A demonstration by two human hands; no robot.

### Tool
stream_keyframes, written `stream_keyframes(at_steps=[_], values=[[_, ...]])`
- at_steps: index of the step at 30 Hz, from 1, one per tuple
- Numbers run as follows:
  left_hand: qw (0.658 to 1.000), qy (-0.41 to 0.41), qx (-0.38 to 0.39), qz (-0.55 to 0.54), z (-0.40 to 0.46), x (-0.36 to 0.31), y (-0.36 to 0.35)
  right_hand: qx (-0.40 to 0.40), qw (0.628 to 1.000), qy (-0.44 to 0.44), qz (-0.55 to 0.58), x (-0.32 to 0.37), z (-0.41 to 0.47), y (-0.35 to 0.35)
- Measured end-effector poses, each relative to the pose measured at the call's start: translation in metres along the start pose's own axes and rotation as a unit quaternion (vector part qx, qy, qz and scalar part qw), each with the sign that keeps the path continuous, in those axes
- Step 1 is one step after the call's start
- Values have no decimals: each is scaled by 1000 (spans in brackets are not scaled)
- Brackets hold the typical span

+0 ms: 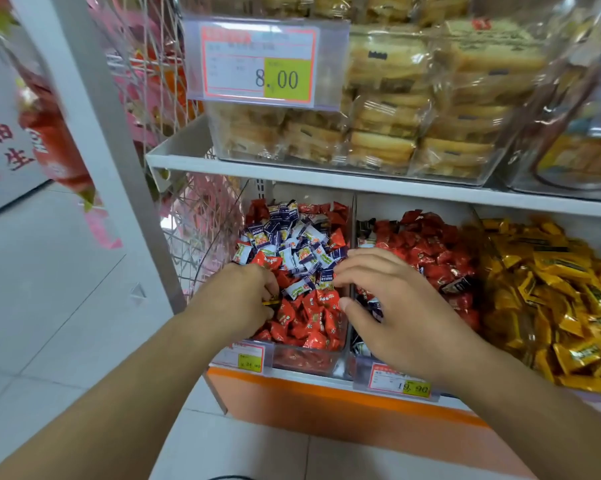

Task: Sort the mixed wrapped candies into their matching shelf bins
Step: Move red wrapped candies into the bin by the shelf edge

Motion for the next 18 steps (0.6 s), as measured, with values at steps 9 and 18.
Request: stream_keyframes(at_steps=[9, 18], values=[[1000, 4, -22, -7, -1, -1, -3, 6, 1000, -5, 1, -2, -4, 2], [998, -23, -61, 5, -9, -12, 8, -2, 1000, -3, -1, -3, -3, 1]])
Point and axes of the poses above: each hand's wrist, its own z-axis towards the middle knuckle, its own y-axis out of the back of the hand, x = y × z, the point moved 2 cm from there along z, towards the middle knuckle, and after that the axes turned 15 degrees about -z, right-handed, at the moved point
